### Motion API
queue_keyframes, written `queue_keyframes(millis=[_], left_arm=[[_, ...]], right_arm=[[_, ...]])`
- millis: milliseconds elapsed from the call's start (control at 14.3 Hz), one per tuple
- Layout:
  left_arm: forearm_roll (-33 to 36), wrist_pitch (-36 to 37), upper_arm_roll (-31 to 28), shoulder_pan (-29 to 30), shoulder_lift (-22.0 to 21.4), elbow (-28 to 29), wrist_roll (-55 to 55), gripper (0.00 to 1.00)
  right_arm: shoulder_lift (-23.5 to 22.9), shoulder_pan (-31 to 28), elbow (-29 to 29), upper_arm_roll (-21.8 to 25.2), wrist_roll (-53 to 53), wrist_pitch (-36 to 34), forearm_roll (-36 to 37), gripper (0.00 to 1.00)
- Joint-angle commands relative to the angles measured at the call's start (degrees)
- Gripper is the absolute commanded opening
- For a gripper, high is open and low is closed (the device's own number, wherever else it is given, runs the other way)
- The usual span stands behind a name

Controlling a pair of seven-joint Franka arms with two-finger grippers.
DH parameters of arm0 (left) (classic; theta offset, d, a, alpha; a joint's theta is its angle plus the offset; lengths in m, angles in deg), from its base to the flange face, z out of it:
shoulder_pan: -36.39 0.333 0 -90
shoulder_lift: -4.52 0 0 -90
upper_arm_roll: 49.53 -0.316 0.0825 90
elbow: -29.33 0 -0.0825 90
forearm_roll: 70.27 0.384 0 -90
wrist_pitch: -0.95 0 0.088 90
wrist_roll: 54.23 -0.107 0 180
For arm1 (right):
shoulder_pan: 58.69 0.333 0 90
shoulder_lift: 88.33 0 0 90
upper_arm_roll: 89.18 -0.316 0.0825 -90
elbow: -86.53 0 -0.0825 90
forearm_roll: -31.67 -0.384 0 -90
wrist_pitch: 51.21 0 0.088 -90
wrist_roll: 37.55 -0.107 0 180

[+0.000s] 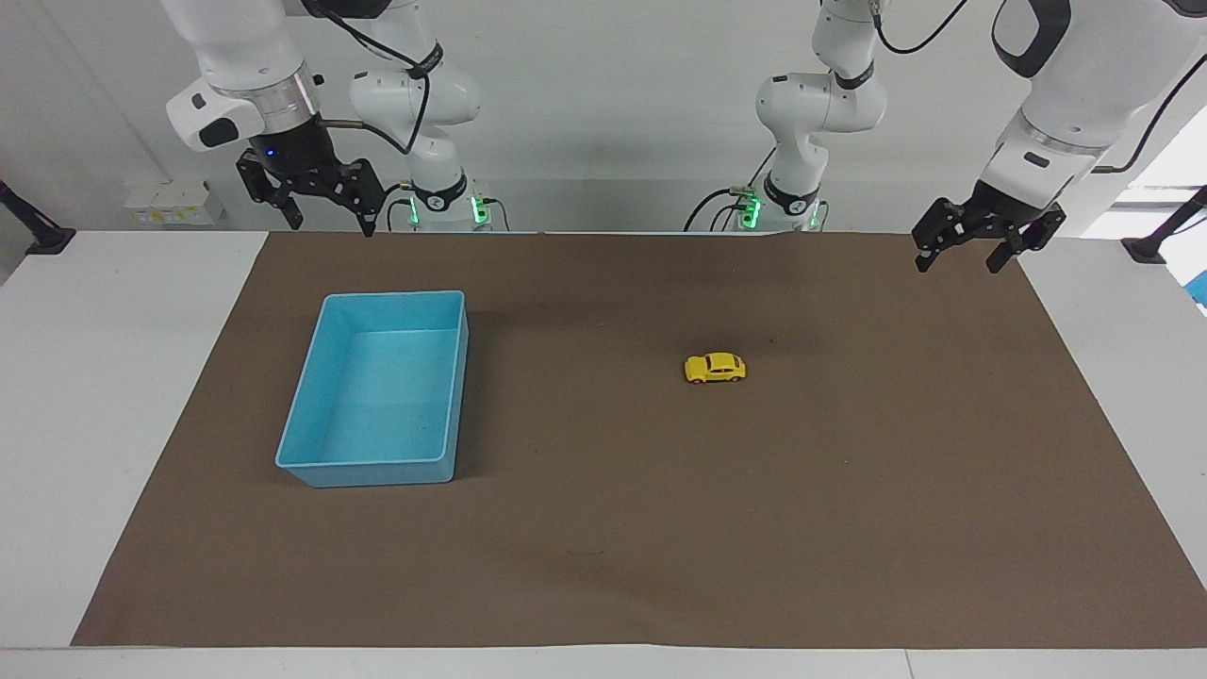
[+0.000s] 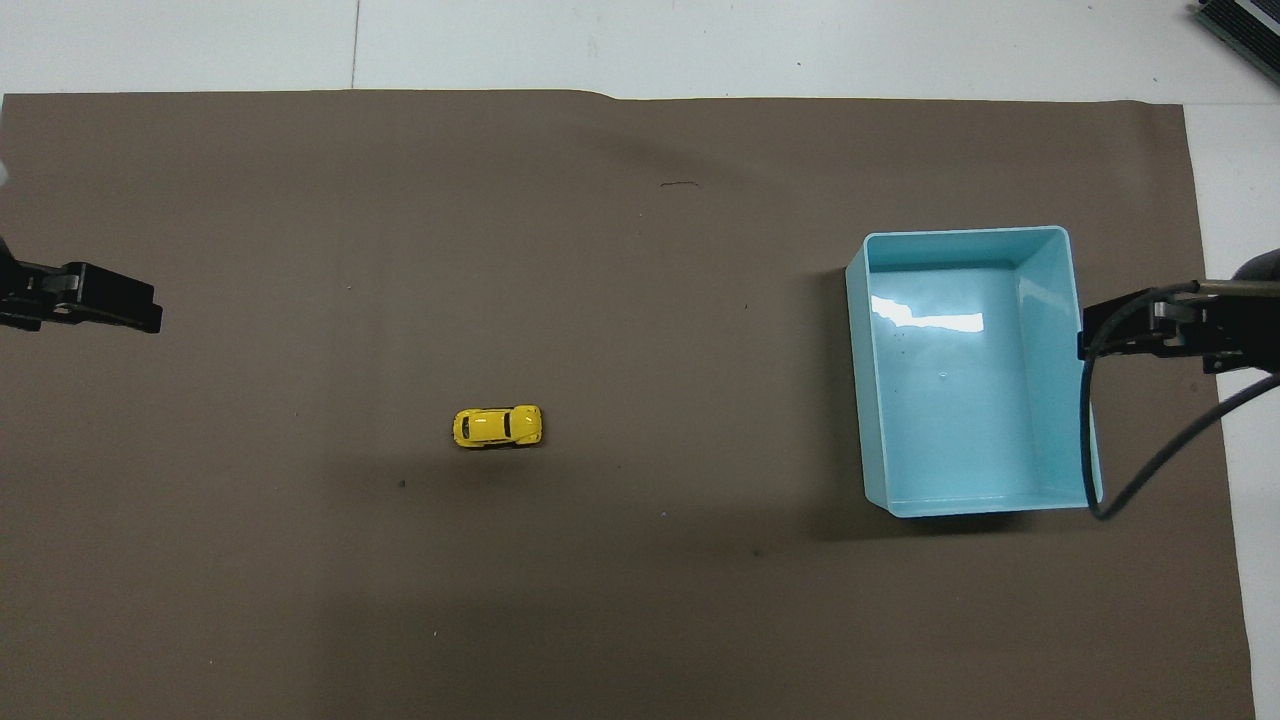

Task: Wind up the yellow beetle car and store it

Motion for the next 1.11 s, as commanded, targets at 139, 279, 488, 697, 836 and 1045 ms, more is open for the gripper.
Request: queue_keyframes(millis=[139, 279, 488, 697, 836, 1045], left_arm=[[1.0, 0.7, 0.0, 0.5, -1.4, 1.7, -0.8, 1.00], [0.8, 0.9, 0.0, 0.6, -1.5, 1.7, -1.0, 1.00], [0.7, 0.9, 0.1, -0.1, -1.4, 1.5, -0.5, 1.00], [0.5, 1.0, 0.1, 0.1, -1.9, 1.0, 0.0, 1.00], [0.5, 1.0, 0.1, 0.1, -1.8, 0.7, 0.0, 1.00], [0.6, 3.1, 0.2, 0.1, -0.7, -1.1, -0.7, 1.00]], right_arm=[[1.0, -1.1, -1.1, -0.2, -0.4, 0.6, -1.0, 1.00], [1.0, -1.1, -1.1, -0.2, -0.4, 0.6, -1.0, 1.00], [1.1, -1.1, -1.1, -0.2, -0.4, 0.8, -1.1, 1.00], [1.1, -1.1, -1.2, -0.2, -0.4, 0.6, -1.0, 1.00], [1.1, -1.3, -1.2, -0.2, -0.4, 0.4, -1.0, 1.00], [1.1, -1.5, -1.2, -0.2, -0.4, 0.5, -1.1, 1.00]])
